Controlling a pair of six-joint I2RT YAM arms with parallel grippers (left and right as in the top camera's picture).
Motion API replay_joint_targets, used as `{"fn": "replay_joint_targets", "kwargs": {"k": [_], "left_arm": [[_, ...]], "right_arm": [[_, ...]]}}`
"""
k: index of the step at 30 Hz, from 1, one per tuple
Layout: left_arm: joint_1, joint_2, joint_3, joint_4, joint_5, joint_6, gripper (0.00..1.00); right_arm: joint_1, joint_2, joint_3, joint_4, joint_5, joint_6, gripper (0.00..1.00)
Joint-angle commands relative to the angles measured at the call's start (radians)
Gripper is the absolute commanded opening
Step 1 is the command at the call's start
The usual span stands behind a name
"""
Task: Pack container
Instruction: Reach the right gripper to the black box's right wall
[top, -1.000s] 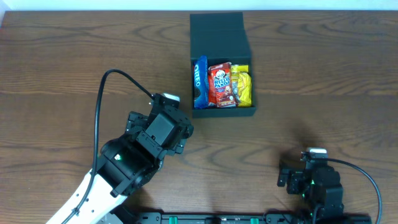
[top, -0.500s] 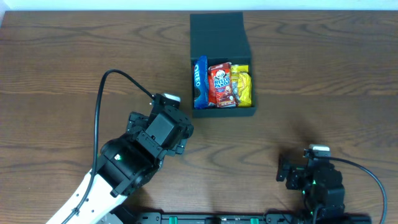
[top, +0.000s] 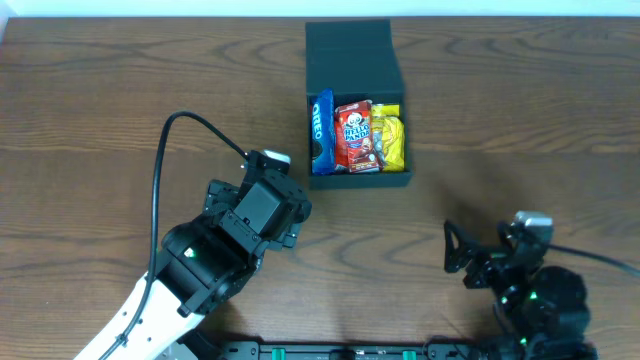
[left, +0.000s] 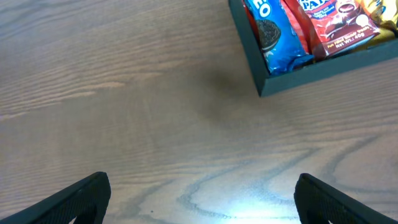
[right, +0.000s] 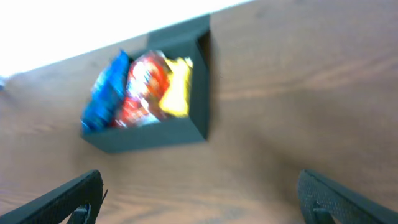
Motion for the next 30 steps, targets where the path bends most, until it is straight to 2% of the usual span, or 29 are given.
{"fn": "replay_joint_targets", "kwargs": {"k": [1, 6, 11, 24, 30], "left_arm": [[0.004, -0.006, -0.001, 0.004, 0.000, -0.008, 0.95], [0.004, -0.006, -0.001, 0.013, -0.002, -0.003, 0.95], [0.004, -0.006, -0.001, 0.027, -0.001, -0.004, 0.95], [0.004, -0.006, -0.001, 0.033, -0.006, -0.003, 0.95], [0.005, -0.006, -0.001, 0.037, -0.009, 0.007, 0.95]], "right_arm": [[-0.016, 0.122, 0.142, -0.002, -0.066, 0.047, 0.99], [-0.016, 0.397, 0.373, -0.108, -0.080, 0.046, 0.99], [-0.016, 0.676, 0.566, -0.294, -0.127, 0.011, 0.99], [-0.016, 1.054, 0.566, -0.352, -0.182, 0.027, 0.99], [-0.016, 1.145, 0.587, -0.346, -0.203, 0.032, 0.99]]}}
